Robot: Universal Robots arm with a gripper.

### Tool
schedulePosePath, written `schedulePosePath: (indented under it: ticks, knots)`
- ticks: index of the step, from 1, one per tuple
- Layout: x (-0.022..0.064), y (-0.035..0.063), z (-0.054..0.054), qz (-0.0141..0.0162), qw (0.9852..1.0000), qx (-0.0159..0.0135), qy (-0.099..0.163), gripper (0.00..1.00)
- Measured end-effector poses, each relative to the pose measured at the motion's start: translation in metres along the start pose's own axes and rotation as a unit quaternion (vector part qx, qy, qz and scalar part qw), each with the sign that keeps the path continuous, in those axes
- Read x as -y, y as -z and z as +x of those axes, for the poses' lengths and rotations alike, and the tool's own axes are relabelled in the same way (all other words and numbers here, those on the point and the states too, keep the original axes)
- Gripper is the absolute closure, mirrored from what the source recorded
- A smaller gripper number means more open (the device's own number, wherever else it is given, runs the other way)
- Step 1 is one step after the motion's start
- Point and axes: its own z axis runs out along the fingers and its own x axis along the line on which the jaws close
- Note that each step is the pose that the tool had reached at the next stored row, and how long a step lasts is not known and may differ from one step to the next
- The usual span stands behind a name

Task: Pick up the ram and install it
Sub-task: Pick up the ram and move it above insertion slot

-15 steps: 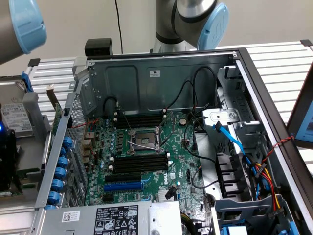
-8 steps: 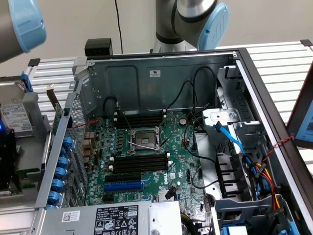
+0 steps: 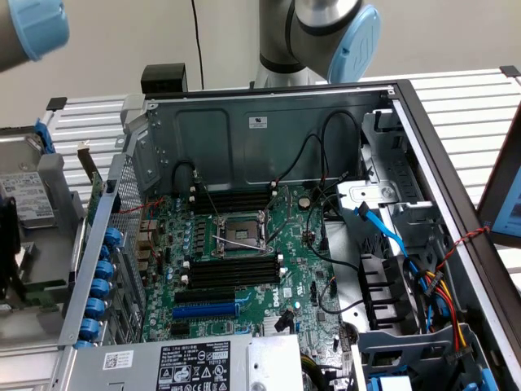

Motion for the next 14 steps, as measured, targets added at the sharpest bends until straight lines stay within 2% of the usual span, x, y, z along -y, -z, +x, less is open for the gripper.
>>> schedulePosePath:
  ticks: [14]
  knots:
    - [-0.0017,0.0554,-0.003,0.0014,1.0000,0.0000,0.000,0.88]
